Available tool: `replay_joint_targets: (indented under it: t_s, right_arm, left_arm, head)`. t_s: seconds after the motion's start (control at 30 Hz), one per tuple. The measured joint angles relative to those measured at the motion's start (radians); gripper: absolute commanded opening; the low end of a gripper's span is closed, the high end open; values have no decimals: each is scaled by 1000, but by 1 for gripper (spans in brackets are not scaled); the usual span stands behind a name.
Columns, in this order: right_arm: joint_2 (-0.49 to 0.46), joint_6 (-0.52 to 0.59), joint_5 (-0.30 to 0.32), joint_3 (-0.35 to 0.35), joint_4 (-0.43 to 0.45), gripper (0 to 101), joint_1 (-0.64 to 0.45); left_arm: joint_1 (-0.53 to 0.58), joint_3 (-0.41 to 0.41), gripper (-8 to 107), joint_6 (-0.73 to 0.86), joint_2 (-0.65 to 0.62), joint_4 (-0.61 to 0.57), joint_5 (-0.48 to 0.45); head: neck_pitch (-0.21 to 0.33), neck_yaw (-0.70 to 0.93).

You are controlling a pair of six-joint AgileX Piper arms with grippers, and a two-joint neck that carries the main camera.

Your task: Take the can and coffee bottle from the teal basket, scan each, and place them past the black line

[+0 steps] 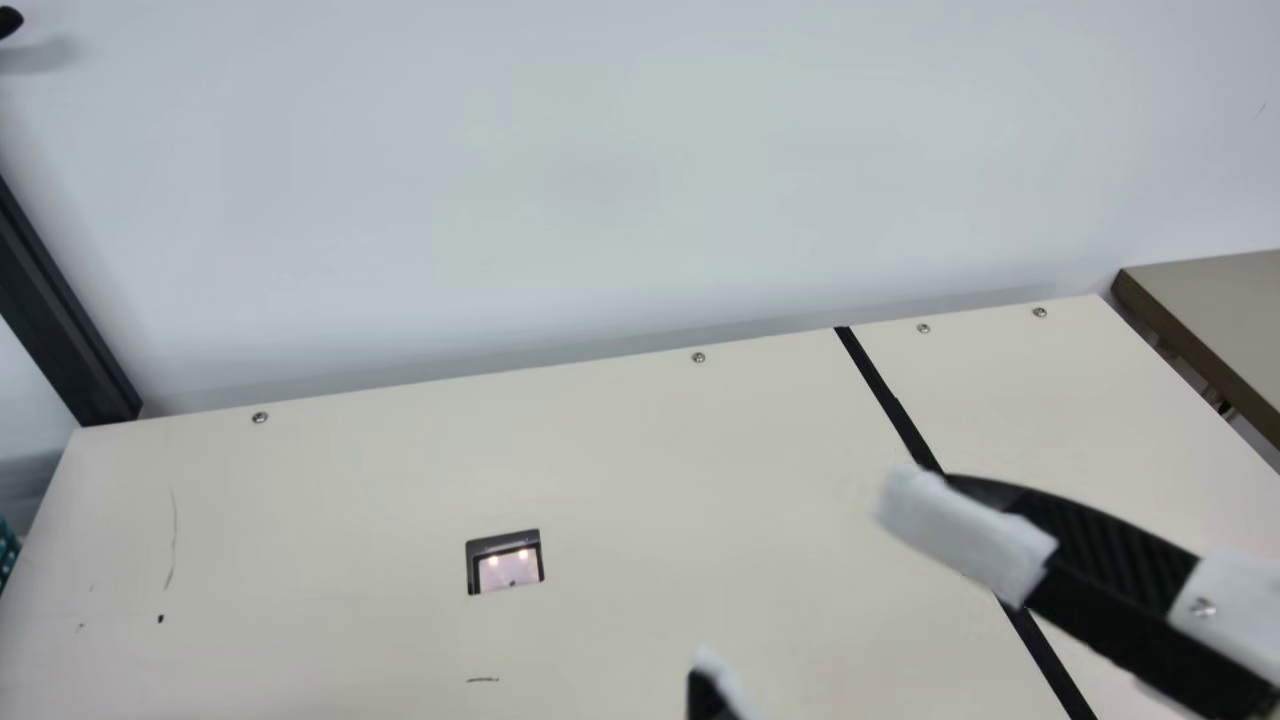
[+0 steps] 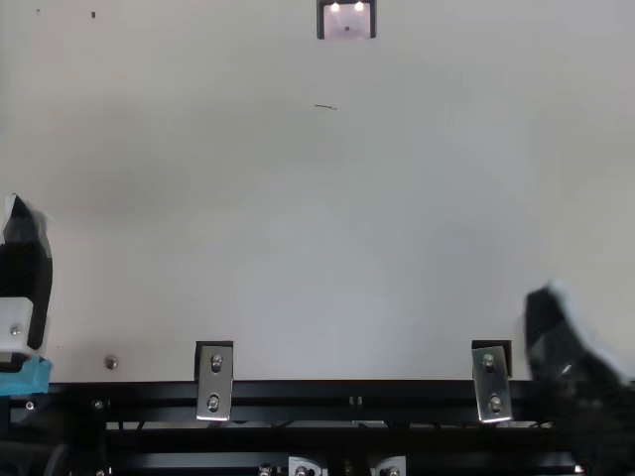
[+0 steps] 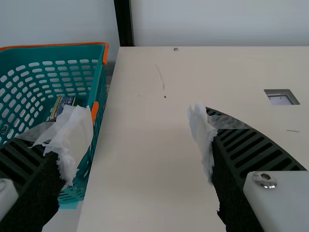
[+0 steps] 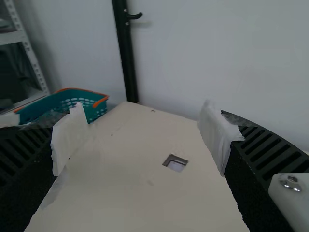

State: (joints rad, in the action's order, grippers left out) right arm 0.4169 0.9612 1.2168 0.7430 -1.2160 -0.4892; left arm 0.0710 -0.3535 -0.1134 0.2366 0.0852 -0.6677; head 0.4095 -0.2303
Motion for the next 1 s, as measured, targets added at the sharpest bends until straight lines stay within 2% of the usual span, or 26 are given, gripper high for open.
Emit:
replay_joint_targets:
  t_s: [0.17,0.47,0.77,0.93,1.0]
  right_arm:
    - [47,36,0,-7,-20,101,108]
    - [45,37,-6,-5,-13,101,122]
    - [91,-29,-42,9,20,101,214]
    - [148,-54,-41,32,3,101,287]
    - [171,-59,-20,43,1,101,310]
  left_arm:
    - [0,0,90,0,0,0,0]
    - [0,0,90,0,0,0,0]
    - [0,0,90,0,0,0,0]
    - [0,0,90,0,0,0,0]
    - [0,0,90,0,0,0,0]
  head:
    - [0,0]
    - [-5,0]
    - [0,0]
    - [0,0]
    - [0,0]
